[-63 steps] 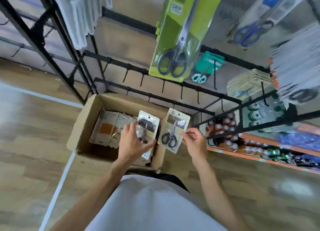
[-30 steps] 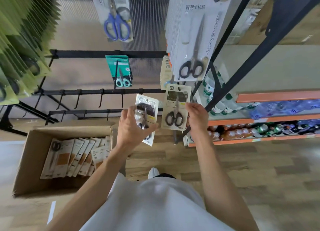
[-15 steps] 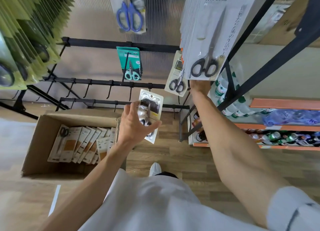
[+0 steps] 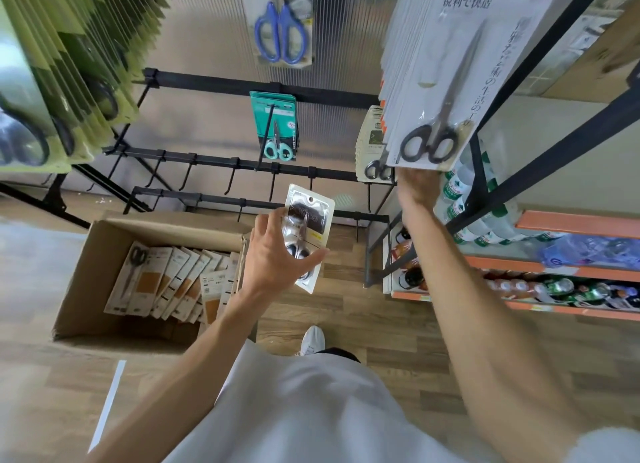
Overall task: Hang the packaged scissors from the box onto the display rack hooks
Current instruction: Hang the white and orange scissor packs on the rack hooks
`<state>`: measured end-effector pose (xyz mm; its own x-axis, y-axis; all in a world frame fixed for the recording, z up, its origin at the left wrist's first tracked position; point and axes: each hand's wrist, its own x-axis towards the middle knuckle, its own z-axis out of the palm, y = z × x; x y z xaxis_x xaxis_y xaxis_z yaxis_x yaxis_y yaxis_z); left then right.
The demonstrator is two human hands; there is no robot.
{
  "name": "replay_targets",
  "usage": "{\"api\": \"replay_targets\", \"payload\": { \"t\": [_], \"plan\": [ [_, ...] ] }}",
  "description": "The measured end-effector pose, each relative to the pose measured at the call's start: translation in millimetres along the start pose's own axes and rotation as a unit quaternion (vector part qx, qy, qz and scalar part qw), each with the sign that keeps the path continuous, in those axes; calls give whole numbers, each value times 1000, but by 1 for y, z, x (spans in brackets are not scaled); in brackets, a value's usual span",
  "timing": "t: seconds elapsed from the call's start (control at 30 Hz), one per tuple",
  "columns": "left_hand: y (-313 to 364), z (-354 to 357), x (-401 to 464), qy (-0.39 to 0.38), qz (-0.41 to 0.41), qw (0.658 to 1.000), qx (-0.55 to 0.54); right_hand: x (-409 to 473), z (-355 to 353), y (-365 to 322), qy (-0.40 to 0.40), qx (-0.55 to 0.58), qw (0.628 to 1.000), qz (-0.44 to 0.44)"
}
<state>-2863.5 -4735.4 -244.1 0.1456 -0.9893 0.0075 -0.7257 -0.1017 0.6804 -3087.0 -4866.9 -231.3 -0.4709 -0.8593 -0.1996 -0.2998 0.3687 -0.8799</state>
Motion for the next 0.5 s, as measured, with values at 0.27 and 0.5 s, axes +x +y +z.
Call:
{"api": "replay_targets", "payload": {
  "t": [0.27, 0.5],
  "plan": [
    [-7, 5, -15, 5, -20, 1000, 12, -122, -5, 51, -196, 54, 979, -2],
    [-7, 8, -22, -10, -8, 999, 31, -136, 0, 39, -207, -8, 973, -100]
  ]
}}
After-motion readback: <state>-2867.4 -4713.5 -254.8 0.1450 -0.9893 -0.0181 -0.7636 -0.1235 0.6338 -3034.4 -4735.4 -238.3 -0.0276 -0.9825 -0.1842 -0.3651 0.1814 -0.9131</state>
